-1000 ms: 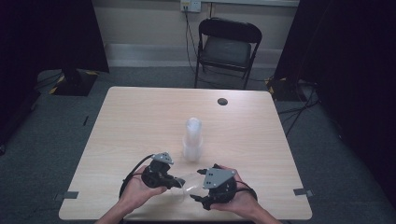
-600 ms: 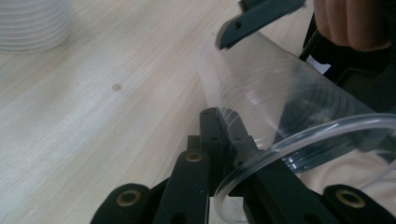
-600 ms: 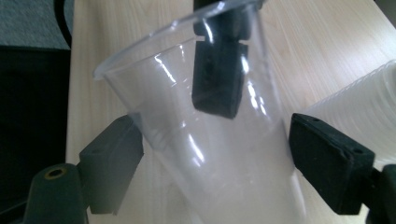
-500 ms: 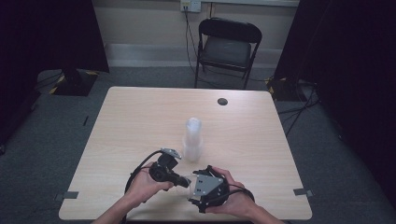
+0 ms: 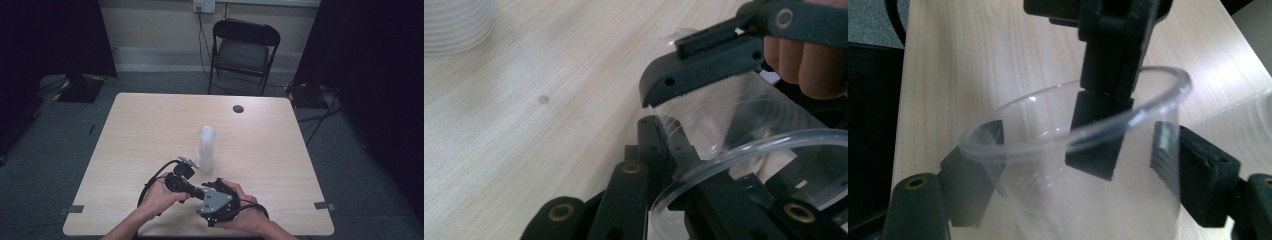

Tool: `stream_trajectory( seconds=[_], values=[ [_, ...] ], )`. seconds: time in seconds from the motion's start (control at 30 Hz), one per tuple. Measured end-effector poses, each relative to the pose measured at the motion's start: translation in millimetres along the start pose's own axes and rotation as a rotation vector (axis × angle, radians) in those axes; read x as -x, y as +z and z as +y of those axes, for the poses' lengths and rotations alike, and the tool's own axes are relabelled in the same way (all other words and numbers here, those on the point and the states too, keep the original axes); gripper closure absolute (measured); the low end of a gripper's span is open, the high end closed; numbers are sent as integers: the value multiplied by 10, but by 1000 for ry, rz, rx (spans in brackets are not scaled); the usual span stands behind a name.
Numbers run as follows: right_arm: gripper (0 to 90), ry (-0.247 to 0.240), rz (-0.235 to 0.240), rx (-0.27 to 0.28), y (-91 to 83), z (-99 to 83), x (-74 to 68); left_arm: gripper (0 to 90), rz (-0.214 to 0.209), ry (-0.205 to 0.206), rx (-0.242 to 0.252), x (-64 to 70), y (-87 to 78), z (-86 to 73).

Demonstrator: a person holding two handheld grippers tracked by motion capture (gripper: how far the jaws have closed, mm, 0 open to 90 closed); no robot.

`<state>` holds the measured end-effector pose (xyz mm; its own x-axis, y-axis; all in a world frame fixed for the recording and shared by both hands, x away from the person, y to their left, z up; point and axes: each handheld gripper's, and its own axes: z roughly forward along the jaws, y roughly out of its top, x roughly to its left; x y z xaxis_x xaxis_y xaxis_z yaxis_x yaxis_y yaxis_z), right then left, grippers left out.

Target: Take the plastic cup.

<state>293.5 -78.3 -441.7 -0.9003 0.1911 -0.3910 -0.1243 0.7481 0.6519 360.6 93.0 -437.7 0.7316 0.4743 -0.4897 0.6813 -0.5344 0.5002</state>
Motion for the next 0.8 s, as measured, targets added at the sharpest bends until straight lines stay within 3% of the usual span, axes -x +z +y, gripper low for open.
stream_trajectory(
  seconds=[0.17, 0.33, 0.8],
  values=[
    [239, 2, -7, 5, 5, -10, -7, 886, 6, -6, 9, -2, -2, -1],
    [300, 10, -16, 24, -16, -39, 3, 870, 34, 22, 38, 2, -5, -1],
    [320, 40, -14, 34, -42, -62, 25, 771, 37, 20, 100, -27, -15, -43]
  ],
)
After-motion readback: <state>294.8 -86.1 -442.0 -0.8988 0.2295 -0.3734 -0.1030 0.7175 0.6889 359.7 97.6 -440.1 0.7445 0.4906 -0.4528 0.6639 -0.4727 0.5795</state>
